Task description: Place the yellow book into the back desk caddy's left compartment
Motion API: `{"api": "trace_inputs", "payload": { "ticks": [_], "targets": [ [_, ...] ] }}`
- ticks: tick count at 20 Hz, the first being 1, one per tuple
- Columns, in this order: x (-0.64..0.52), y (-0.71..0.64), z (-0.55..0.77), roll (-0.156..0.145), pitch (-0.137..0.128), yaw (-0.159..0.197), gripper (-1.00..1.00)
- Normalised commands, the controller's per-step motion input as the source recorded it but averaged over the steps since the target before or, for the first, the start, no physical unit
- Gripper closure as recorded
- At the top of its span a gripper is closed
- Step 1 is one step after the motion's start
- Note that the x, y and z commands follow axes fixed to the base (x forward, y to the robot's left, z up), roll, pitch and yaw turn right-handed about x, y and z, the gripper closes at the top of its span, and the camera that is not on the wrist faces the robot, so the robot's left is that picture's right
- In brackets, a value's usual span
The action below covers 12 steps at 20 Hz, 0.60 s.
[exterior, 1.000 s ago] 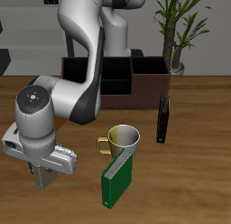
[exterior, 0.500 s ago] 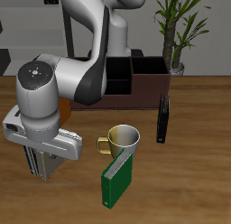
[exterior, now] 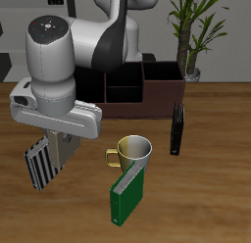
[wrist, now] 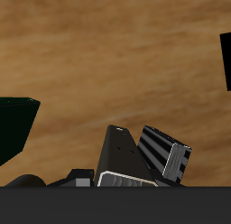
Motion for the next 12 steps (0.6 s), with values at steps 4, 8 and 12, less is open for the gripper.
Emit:
{"api": "trace_inputs", "payload": {
  "ticks": [4,8,12],
  "targets": [
    [-0.38,0.18,0.52,-0.003,-0.041,0.035,1.0],
    [-0.54,0.1,0.59,-0.008,-0.054,0.028,1.0],
    [-0.49,-0.02,0.38,-0.016,-0.075,0.06,1.0]
  ]
}}
